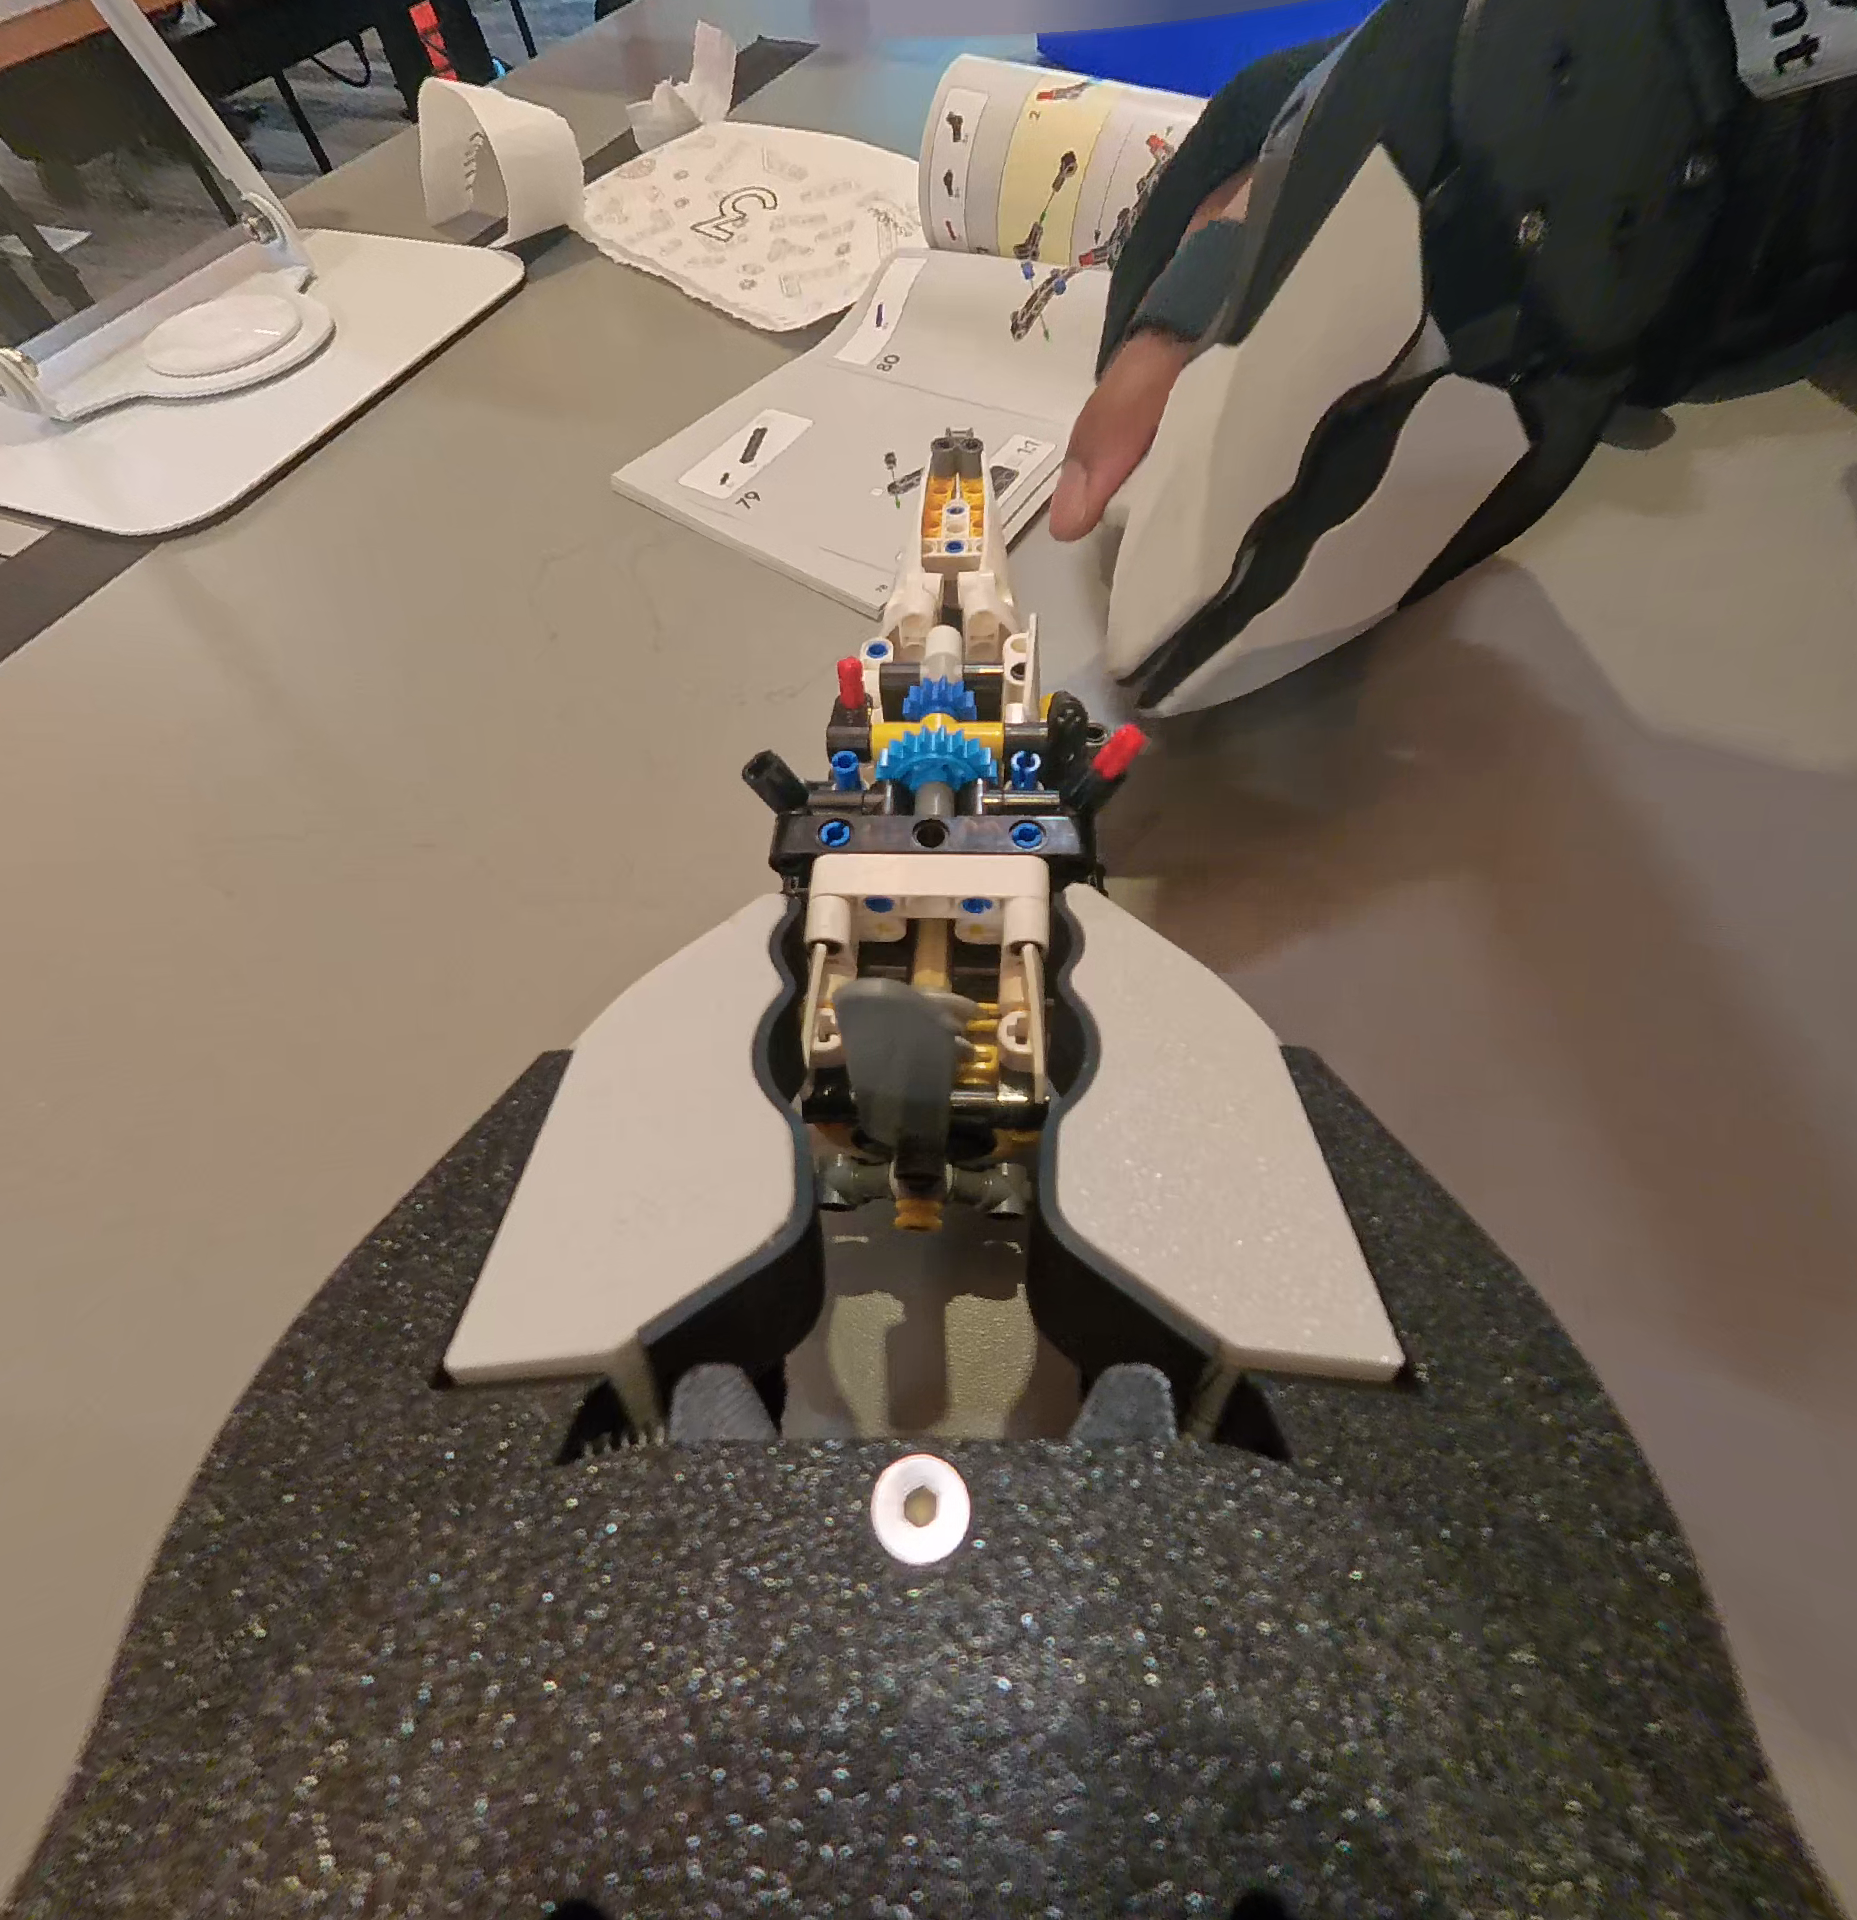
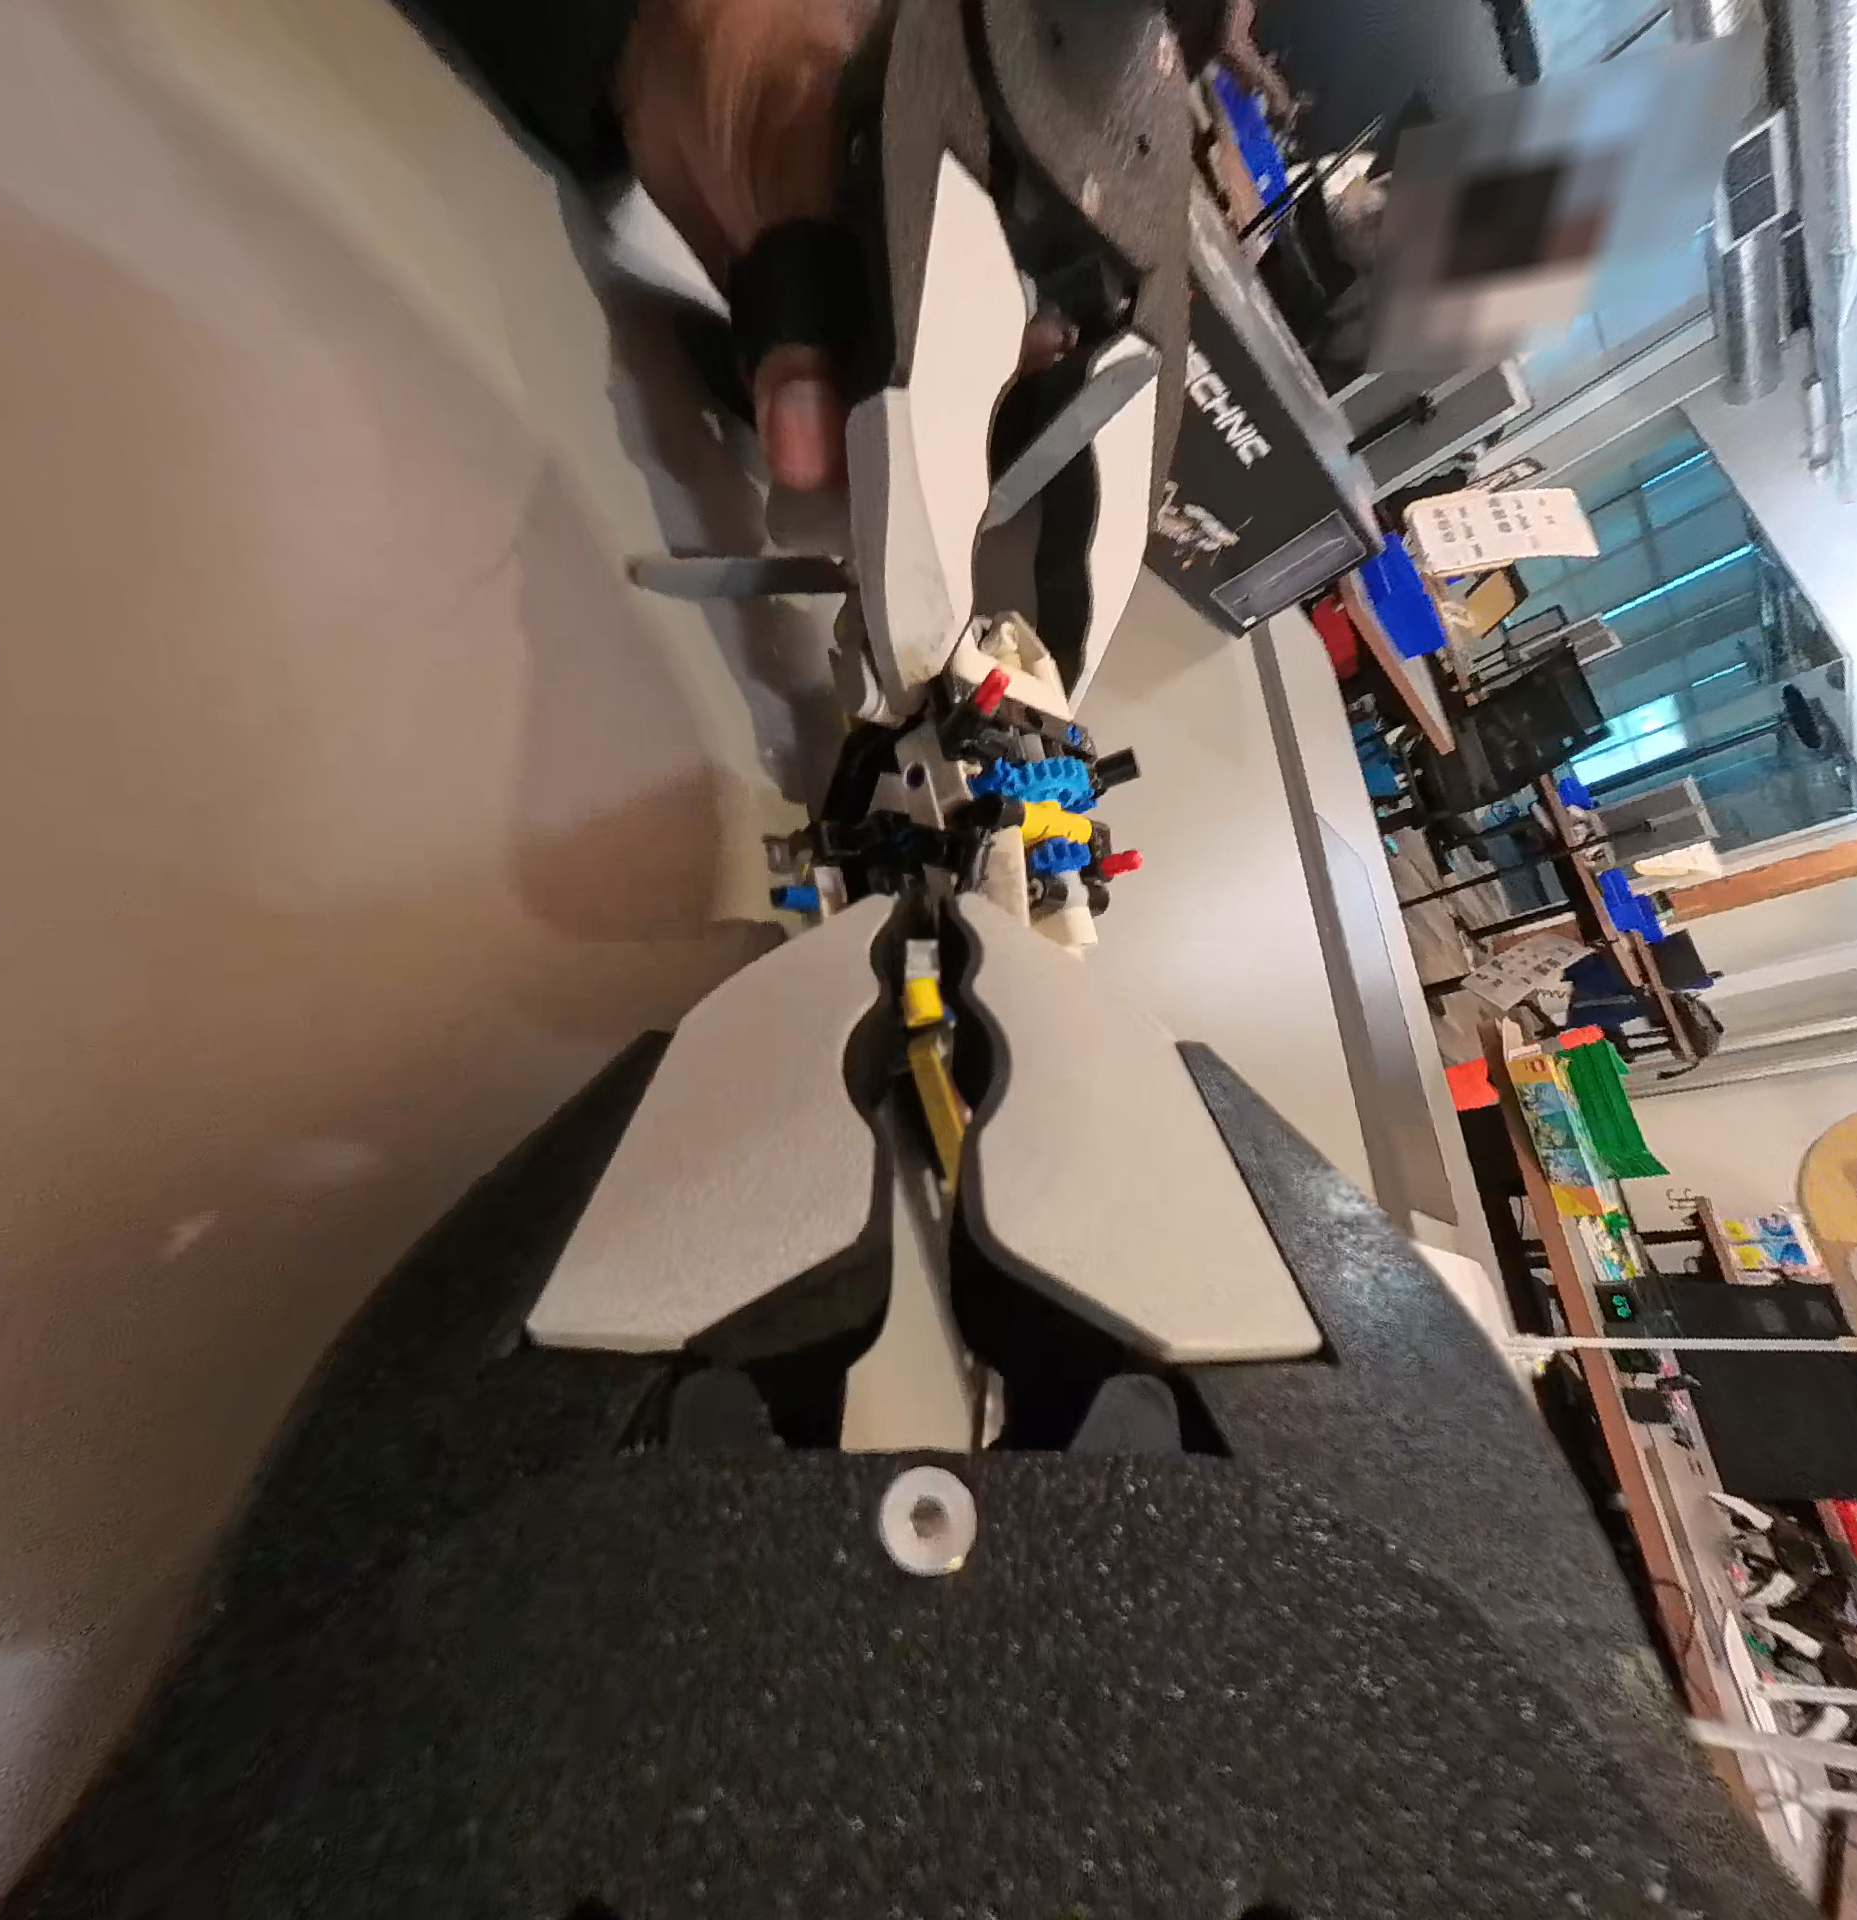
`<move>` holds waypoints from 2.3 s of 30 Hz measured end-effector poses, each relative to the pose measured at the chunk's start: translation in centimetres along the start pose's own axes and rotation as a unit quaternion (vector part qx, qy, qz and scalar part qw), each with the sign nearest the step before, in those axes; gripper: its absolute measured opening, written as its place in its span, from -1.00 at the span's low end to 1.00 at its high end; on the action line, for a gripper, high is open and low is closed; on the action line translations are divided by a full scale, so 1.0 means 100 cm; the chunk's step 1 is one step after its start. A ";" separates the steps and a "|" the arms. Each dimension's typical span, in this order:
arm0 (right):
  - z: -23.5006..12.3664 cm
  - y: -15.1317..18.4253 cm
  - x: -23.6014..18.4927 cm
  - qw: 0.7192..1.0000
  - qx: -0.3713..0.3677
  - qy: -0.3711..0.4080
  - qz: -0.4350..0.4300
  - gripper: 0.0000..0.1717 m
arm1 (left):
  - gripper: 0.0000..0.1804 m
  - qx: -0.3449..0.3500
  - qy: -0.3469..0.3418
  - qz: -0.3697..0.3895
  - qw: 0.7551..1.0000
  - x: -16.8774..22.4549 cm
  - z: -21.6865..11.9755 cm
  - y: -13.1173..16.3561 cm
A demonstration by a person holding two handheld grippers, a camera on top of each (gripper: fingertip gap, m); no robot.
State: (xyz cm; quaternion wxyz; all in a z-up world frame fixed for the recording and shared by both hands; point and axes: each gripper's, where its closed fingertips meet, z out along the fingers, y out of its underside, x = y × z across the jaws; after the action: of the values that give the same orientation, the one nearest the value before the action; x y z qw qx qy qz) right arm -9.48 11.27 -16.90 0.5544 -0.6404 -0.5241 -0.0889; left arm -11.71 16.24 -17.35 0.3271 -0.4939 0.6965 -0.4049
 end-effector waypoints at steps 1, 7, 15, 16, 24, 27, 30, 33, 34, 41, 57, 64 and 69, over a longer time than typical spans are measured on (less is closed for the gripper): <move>0.000 -0.003 0.002 1.000 0.009 0.007 -0.003 -0.94 | -0.49 0.000 -0.001 0.001 1.000 0.000 0.000 0.000; 0.009 -0.017 0.008 0.997 0.023 0.043 -0.057 -0.80 | -0.49 0.000 -0.004 0.004 1.000 0.001 -0.001 0.000; 0.022 -0.029 0.009 0.998 0.036 0.032 -0.048 -0.74 | -0.49 0.000 -0.006 0.007 1.000 0.002 -0.001 0.000; 0.023 -0.030 0.009 0.998 0.039 0.027 -0.041 -0.74 | -0.49 0.000 -0.006 0.007 1.000 0.002 -0.001 0.000; 0.031 -0.034 0.007 0.999 0.041 -0.018 -0.009 -0.89 | -0.50 0.001 0.003 0.014 1.000 0.005 -0.001 0.000; 0.028 -0.034 0.005 0.998 0.043 -0.040 0.003 -0.91 | -0.50 0.001 0.009 0.019 1.000 0.007 -0.002 0.000; 0.027 -0.033 0.005 0.998 0.041 -0.051 0.016 -0.91 | -0.50 0.000 0.015 0.015 1.000 0.008 -0.001 0.001; 0.026 -0.033 0.004 0.997 0.042 -0.063 0.026 -0.91 | -0.50 0.000 0.016 0.018 1.000 0.009 -0.001 0.001; 0.025 -0.032 0.004 0.997 0.041 -0.064 0.026 -0.91 | -0.50 0.000 0.016 0.018 1.000 0.009 0.000 0.000; 0.021 -0.032 0.003 0.996 0.047 -0.075 0.028 -0.91 | -0.50 0.002 0.022 0.026 0.999 0.011 0.000 0.000; 0.007 -0.025 0.018 0.998 0.049 -0.049 0.008 -1.00 | -0.50 -0.002 0.008 0.005 1.000 0.001 -0.004 0.003; 0.017 -0.031 0.013 0.997 0.047 -0.053 0.029 -0.86 | -0.50 -0.001 0.014 0.005 1.000 0.004 -0.006 0.003; 0.026 -0.035 0.009 0.996 0.045 -0.065 0.033 -0.76 | -0.50 -0.001 0.012 0.006 1.000 0.004 -0.006 0.003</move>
State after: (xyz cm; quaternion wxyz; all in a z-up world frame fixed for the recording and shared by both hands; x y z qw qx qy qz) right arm -13.04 13.32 -15.04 0.5499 -0.6362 -0.5412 -0.0056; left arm -12.46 16.07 -17.36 0.3208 -0.4845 0.7039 -0.4085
